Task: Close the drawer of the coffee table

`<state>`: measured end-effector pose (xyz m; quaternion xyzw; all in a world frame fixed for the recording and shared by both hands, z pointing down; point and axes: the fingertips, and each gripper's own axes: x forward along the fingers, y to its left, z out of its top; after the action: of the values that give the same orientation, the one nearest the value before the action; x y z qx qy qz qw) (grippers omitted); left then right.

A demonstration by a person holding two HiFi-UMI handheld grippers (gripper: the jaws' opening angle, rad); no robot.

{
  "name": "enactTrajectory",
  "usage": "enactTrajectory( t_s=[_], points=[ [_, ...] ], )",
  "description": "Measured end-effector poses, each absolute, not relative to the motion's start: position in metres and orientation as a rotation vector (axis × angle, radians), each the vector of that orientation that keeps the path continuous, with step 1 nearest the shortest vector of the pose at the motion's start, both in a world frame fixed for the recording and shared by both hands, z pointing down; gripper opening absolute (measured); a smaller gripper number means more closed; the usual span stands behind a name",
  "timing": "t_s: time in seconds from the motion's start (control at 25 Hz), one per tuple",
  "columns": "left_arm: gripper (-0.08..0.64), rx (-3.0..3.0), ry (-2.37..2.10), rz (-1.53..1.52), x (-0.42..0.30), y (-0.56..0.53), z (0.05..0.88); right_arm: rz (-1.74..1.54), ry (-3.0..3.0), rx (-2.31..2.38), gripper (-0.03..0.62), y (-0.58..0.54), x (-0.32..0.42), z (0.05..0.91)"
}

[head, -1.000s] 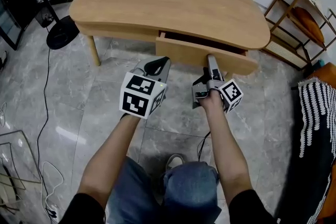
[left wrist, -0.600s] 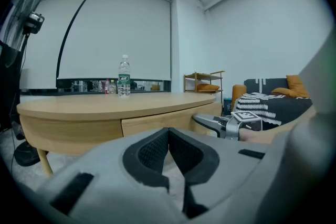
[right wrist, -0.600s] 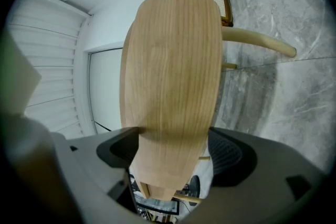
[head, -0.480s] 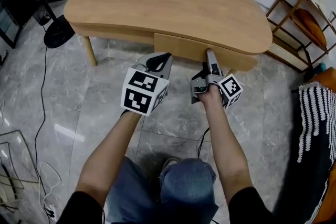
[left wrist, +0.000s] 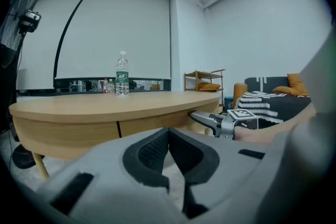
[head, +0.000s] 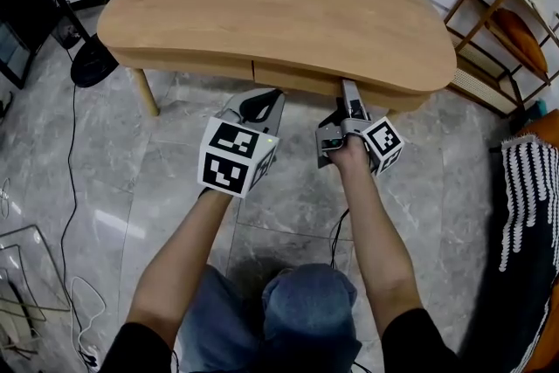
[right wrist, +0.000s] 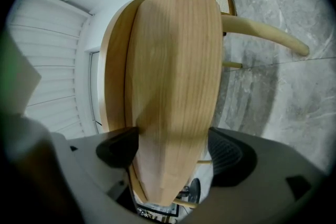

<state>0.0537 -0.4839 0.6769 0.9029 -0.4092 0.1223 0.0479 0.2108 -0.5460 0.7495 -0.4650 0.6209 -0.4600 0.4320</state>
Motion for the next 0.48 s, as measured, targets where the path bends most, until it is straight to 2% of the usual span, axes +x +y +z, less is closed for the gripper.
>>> enactTrajectory(
  t_s=[0.36,0.48],
  points=[
    [0.002,2.752,-1.253,0.380,0.0499,-0.4908,0.6800,-1.114,1.573,-1.146,0.413,-0.5523,0.2127,0.7496],
    [0.002,2.755,-1.255,0.377,0.0487,-0.4917,0.6778,-1.125,1.561,-1.157,0.399,-0.5512,0.2119,0.7490]
  ],
)
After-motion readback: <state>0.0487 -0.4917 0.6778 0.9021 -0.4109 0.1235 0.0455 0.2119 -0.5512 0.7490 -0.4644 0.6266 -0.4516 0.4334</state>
